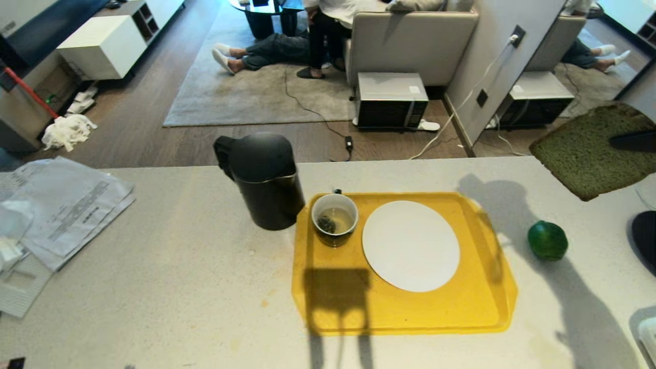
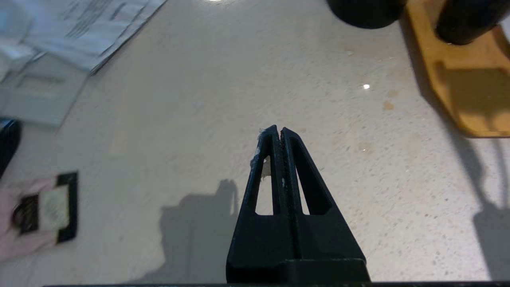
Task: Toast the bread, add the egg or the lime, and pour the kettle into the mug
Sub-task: Put the baked bread on a plate
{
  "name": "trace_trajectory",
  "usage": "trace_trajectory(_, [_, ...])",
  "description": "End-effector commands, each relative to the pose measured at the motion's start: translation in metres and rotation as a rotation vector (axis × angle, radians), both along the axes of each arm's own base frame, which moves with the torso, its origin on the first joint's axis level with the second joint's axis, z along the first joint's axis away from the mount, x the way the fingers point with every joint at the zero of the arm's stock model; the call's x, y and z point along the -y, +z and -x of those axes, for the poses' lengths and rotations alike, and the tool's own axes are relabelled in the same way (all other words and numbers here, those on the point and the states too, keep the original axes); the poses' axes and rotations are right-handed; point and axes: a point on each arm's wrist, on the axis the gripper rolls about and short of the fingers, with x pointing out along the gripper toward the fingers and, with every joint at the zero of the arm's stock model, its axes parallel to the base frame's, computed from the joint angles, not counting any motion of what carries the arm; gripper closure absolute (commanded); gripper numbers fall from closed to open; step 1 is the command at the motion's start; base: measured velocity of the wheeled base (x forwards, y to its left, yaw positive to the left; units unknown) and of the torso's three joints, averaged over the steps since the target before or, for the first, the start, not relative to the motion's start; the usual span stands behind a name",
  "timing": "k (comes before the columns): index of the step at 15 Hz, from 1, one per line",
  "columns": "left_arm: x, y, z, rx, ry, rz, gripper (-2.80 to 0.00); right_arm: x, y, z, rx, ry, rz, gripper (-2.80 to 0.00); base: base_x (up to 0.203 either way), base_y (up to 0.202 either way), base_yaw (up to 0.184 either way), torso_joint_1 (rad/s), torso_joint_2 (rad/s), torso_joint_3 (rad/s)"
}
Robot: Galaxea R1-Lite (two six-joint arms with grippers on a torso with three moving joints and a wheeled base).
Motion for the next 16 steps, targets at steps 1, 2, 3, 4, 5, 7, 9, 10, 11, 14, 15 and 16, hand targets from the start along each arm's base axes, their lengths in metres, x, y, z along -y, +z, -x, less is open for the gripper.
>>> trace_trajectory(1, [0.000, 0.000, 0.000, -0.001, 0.000, 0.000, 0.00, 0.000, -0.003, -0.002, -0.017, 0.002, 0.004, 0.00, 0.000, -0.008, 0.178, -0.002, 0.00, 0.001])
trace_trajectory(2, [0.000, 0.000, 0.000, -0.001, 0.000, 0.000, 0.00, -0.001, -0.006, -0.003, -0.028, 0.003, 0.005, 0.00, 0.000, -0.004, 0.163, 0.002, 0.01, -0.001])
trace_trajectory(3, [0.000, 0.000, 0.000, -0.001, 0.000, 0.000, 0.00, -0.001, -0.009, -0.006, -0.041, 0.004, 0.006, 0.00, -0.003, -0.004, 0.137, 0.002, 0.00, 0.000])
trace_trajectory(4, [0.000, 0.000, 0.000, -0.001, 0.000, 0.000, 0.00, -0.001, -0.012, -0.008, -0.054, 0.005, 0.008, 0.00, -0.003, -0.005, 0.103, 0.007, 0.01, 0.007])
trace_trajectory(5, [0.000, 0.000, 0.000, -0.001, 0.000, 0.000, 0.00, -0.002, -0.018, -0.013, -0.081, 0.006, 0.011, 0.00, 0.001, 0.000, 0.054, 0.005, 0.00, 0.002])
trace_trajectory(7, [0.000, 0.000, 0.000, -0.001, 0.000, 0.000, 0.00, -0.003, -0.029, -0.022, -0.132, 0.000, 0.009, 0.00, 0.000, 0.000, 0.000, 0.000, 0.00, 0.000])
trace_trajectory(9, [0.000, 0.000, 0.000, -0.001, 0.000, 0.000, 0.00, -0.005, -0.042, -0.036, -0.198, -0.040, -0.047, 0.00, 0.000, 0.000, 0.000, 0.000, 0.00, 0.000])
trace_trajectory(10, [0.000, 0.000, 0.000, -0.001, 0.000, 0.000, 0.00, -0.006, -0.050, -0.044, -0.238, -0.067, -0.082, 0.00, 0.000, 0.000, 0.000, 0.000, 0.00, 0.000])
trace_trajectory(11, [0.000, 0.000, 0.000, -0.001, 0.000, 0.000, 0.00, -0.008, -0.059, -0.052, -0.284, -0.102, -0.130, 0.00, 0.000, 0.000, 0.000, 0.000, 0.00, 0.000])
trace_trajectory(14, [0.000, 0.000, 0.000, -0.001, 0.000, 0.000, 0.00, -0.030, -0.082, -0.074, -0.404, -0.187, -0.288, 0.00, 0.000, 0.000, 0.000, 0.000, 0.00, 0.000])
trace_trajectory(15, [0.000, 0.000, 0.000, -0.001, 0.000, 0.000, 0.00, -0.040, -0.088, -0.078, -0.439, -0.202, -0.330, 0.00, 0.000, 0.000, 0.000, 0.000, 0.00, 0.000])
trace_trajectory(16, [0.000, 0.000, 0.000, -0.001, 0.000, 0.000, 0.00, -0.048, -0.093, -0.083, -0.472, -0.216, -0.361, 0.00, 0.000, 0.000, 0.000, 0.000, 0.00, 0.000])
